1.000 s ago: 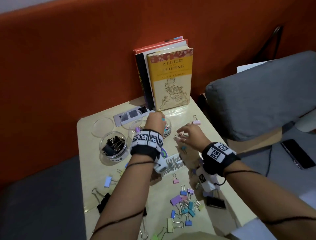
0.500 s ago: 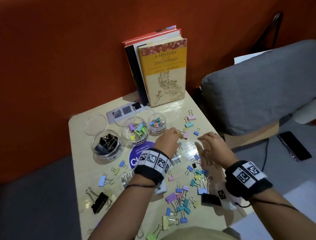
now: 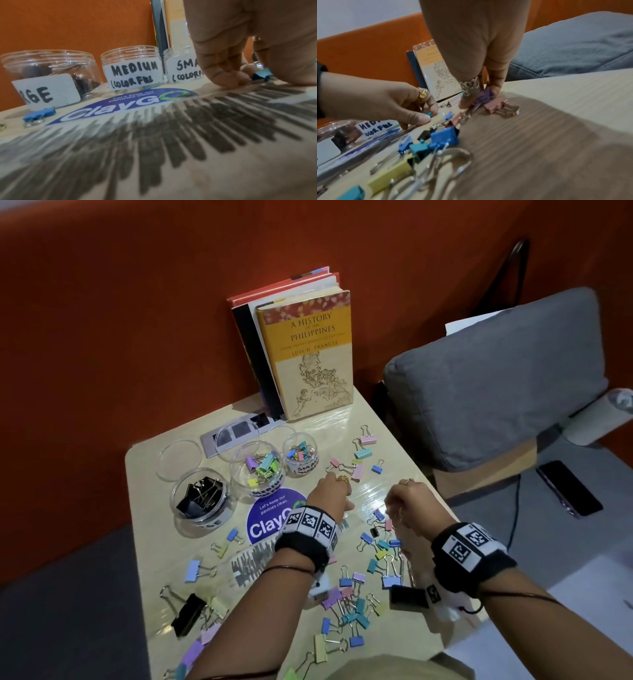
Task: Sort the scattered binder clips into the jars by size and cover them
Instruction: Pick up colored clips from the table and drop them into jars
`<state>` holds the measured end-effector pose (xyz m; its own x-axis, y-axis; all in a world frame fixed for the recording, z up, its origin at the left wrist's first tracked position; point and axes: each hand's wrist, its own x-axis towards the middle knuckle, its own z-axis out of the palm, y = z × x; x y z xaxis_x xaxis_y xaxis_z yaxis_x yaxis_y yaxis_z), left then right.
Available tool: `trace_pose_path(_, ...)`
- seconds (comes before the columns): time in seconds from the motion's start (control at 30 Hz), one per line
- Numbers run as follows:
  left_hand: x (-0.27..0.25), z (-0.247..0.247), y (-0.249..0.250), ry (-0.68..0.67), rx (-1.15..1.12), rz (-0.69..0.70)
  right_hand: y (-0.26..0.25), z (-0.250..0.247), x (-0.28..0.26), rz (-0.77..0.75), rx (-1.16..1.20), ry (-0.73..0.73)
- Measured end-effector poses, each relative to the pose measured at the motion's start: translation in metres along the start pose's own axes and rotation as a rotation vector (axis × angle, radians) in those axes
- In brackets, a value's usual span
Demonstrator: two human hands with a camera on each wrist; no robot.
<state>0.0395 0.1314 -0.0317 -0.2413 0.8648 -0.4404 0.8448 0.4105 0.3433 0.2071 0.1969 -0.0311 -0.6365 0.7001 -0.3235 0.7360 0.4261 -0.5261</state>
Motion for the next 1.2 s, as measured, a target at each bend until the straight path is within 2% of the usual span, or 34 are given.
trace_pose_path(0.1, -0.005, -0.005, 0.002, -0.043, -0.060, -0.047, -0.001, -0.002, 0.002, 0.049, 0.099, 0.004)
trace_pose_path(0.17, -0.010, -0.007, 0.001, 0.008, -0.160, -0.034, -0.001, 0.000, 0.003, 0.067, 0.111, 0.032)
trace_pose_path(0.27, -0.021, -0.022, -0.004, 0.219, -0.360, -0.037, -0.002, 0.001, 0.003, 0.068, 0.139, 0.066)
trace_pose_path(0.4, -0.026, -0.059, -0.018, 0.549, -0.488, -0.082, -0.012, -0.004, 0.004, 0.034, 0.237, 0.124)
trace_pose_path(0.47, -0.021, -0.071, -0.027, 0.624, -0.558, -0.142, -0.022, -0.007, 0.005, 0.016, 0.325, 0.167)
trace_pose_path(0.53, -0.015, -0.077, -0.033, 0.594, -0.541, -0.162, -0.032, -0.009, 0.007, 0.009, 0.434, 0.219)
trace_pose_path(0.67, -0.010, -0.073, -0.048, 0.553, -0.310, -0.128, -0.052, -0.012, 0.019, 0.015, 0.591, 0.284)
trace_pose_path(0.77, -0.019, -0.070, -0.069, 0.537, -0.207, -0.149, -0.074, -0.013, 0.036, -0.018, 0.537, 0.305)
trace_pose_path(0.83, -0.027, -0.069, -0.087, 0.442, -0.130, -0.214, -0.096, -0.012, 0.050, -0.056, 0.563, 0.283)
trace_pose_path(0.93, -0.036, -0.074, -0.109, 0.352, -0.152, -0.296, -0.133, -0.006, 0.077, -0.096, 0.565, 0.281)
trace_pose_path(1.07, -0.035, -0.077, -0.127, 0.390, -0.167, -0.305, -0.173, 0.007, 0.105, -0.181, 0.471, 0.198)
trace_pose_path(1.2, -0.032, -0.073, -0.134, 0.419, -0.184, -0.330, -0.190, 0.019, 0.117, -0.251, 0.301, 0.104)
